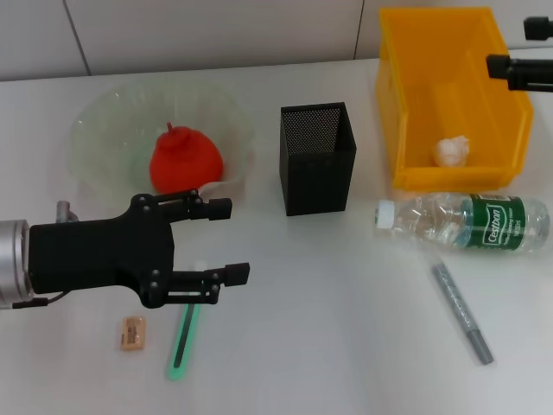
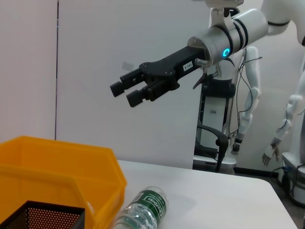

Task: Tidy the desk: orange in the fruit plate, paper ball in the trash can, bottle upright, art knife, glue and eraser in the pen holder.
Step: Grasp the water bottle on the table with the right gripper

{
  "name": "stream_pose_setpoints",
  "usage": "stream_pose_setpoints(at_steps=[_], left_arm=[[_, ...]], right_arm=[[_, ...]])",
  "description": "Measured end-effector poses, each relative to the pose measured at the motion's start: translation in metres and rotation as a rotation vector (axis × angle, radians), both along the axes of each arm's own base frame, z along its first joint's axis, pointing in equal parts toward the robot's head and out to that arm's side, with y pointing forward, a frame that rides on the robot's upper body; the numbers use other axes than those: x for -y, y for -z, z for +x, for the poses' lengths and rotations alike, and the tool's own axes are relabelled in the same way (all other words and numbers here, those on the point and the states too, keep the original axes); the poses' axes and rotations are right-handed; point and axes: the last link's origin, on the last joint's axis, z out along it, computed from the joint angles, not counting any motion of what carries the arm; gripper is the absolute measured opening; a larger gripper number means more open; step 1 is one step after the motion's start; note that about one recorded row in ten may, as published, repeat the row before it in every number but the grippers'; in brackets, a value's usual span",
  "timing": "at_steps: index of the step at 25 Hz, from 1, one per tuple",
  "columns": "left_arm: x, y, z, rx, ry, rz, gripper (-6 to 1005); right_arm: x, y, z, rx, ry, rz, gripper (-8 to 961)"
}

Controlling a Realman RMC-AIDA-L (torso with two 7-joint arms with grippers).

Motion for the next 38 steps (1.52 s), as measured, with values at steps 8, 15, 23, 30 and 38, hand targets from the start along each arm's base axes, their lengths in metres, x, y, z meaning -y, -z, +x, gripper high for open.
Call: stream_pose_setpoints(at_steps=[8,15,23,30,38], left_arm=[[0.001,0.001,0.001,0.003,0.002,-0.003,813],[0.002,0.001,0.001,0.005,0.002,-0.007,813],[0.003,0.002,0.001,0.009,0.002,-0.011,812],[0.004,0.003,0.001,0.011,-0.006,-0.022,812],[0.003,0.004,0.003,0.016,-0.012,-0.031,813]], right_arm=[[0.008,-0.002,-0.013,0.17,0.187,-0.158,711],[0.01,-0.006,-0.007,0.262,0.292,-0.296,711],[0.012,-0.007,0.002,0.393,0.19,-0.378,712],[0.007,-0.002,0.011,0.536,0.108,-0.432,712],[-0.012,0.02,0.016,0.723,-0.002,-0.463,712]])
